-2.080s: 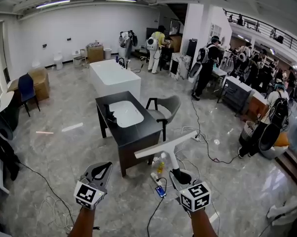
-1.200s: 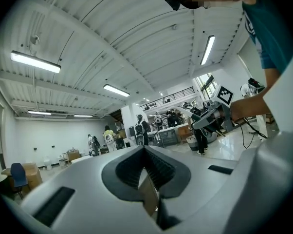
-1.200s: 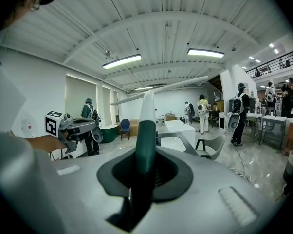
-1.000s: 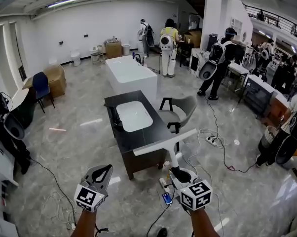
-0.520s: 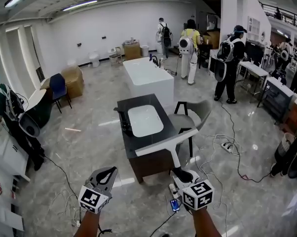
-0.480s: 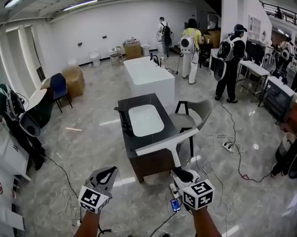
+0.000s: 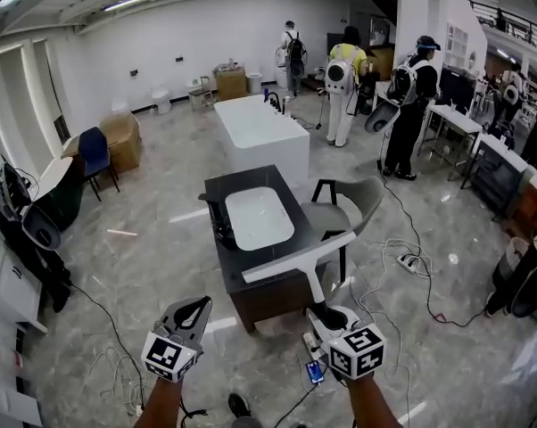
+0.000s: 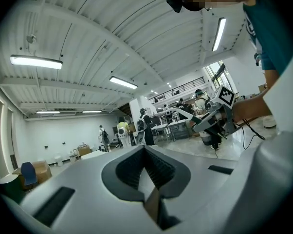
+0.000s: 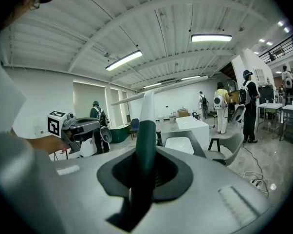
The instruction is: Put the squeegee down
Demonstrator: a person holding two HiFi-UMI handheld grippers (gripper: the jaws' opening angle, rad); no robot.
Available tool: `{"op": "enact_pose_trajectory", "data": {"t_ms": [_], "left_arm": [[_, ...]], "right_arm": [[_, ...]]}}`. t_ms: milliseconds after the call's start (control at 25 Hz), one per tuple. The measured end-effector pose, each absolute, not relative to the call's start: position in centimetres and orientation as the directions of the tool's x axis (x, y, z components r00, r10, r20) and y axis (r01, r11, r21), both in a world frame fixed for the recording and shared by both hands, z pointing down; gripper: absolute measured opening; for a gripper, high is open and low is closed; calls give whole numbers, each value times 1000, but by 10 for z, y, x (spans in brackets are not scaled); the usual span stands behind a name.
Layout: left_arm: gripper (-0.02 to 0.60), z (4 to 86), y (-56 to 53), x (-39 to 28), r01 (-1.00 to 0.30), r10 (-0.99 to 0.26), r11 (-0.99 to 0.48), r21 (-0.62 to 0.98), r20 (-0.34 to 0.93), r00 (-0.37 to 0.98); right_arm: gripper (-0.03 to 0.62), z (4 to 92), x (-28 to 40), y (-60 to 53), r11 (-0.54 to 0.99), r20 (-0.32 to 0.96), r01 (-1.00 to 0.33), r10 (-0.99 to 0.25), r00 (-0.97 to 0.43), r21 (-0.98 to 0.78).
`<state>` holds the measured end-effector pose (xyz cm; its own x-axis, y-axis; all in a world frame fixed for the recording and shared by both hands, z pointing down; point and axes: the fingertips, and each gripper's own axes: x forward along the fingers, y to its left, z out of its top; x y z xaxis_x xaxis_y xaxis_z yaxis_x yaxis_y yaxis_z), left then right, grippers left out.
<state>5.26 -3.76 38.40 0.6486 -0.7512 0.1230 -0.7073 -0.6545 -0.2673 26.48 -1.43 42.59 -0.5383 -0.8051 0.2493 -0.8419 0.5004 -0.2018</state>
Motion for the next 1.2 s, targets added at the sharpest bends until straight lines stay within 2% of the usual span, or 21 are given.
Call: {"op": "enact_pose_trajectory", "data": {"t_ms": [240,600,1200], "left_arm": [[2,377,-117,27,-670,-702,-703,-241,83,707],[2,377,-213,-52,-642,-665,-736,-216,53,745],[2,417,-283,-151,-727,-738,-674,-133,69,671]], "right_arm": [[52,417,230,-73,450,271,-875,-833,-483,-177],[54,413,152,-158,395,277,-903,-861,-427,-166],[54,453,74,-260,441,345,-874,-803,-486,-204]]}}
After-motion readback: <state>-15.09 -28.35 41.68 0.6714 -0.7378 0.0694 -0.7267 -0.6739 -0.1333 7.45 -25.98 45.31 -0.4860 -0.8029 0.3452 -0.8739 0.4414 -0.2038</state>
